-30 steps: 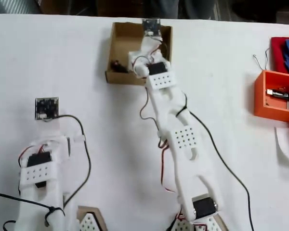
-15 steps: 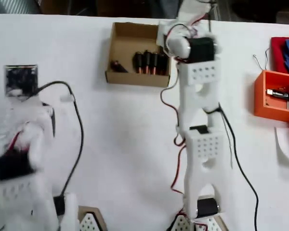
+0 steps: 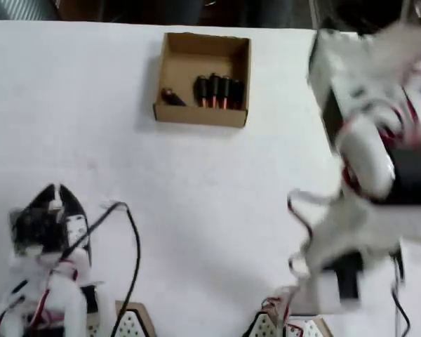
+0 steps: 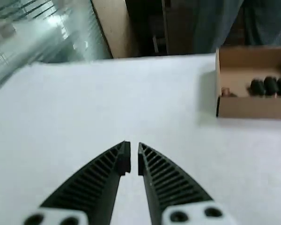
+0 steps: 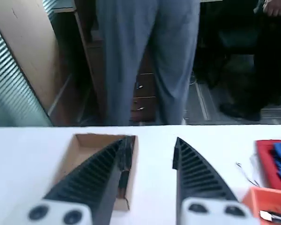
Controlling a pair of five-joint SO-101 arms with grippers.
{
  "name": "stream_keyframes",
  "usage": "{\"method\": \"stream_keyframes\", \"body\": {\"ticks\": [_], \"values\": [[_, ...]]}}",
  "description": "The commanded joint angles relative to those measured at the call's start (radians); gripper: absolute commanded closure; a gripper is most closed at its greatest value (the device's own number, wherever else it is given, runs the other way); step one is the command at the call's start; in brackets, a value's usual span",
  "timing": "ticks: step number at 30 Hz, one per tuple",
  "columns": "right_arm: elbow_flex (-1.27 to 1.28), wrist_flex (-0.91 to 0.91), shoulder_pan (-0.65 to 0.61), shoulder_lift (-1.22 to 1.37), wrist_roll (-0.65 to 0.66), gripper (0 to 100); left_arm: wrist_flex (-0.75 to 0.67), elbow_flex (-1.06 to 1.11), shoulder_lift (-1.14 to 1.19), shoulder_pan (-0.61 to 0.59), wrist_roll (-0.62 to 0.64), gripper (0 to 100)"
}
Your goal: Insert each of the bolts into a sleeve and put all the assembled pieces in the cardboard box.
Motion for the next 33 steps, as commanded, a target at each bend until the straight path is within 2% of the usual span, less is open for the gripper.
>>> {"method": "stream_keyframes", "body": {"ticks": [1,5,9,12,15,21,24,27,30,33], "values": [[0.525,0.025,0.013,-0.418,0.029,86.1,0.040,0.107,-0.032,0.006,-0.003,94],[1.112,-0.024,-0.059,-0.754,0.034,86.0,-0.011,0.277,-0.034,0.008,-0.002,94],[1.662,-0.275,-0.042,-0.964,0.144,86.1,-0.081,0.406,-0.034,0.009,-0.002,94],[1.992,-0.467,-0.031,-1.098,0.150,86.1,-0.092,0.463,-0.034,0.009,-0.002,94],[2.228,-0.538,-0.028,-1.239,0.150,86.1,-0.089,0.510,-0.034,0.009,-0.002,94],[2.545,-0.456,-0.025,-1.555,0.149,86.2,-0.084,0.607,-0.034,0.015,-0.002,94],[2.647,-0.377,-0.025,-1.704,0.140,86.2,-0.083,0.625,-0.034,0.086,0.000,94],[2.665,-0.384,-0.022,-1.672,0.075,86.2,-0.084,0.631,-0.034,0.212,0.000,94],[2.670,-0.403,-0.015,-1.656,0.068,86.2,-0.081,0.648,-0.034,0.330,-0.005,94],[2.671,-0.403,-0.015,-1.656,0.069,86.2,-0.091,0.668,-0.034,0.322,-0.002,94]]}}
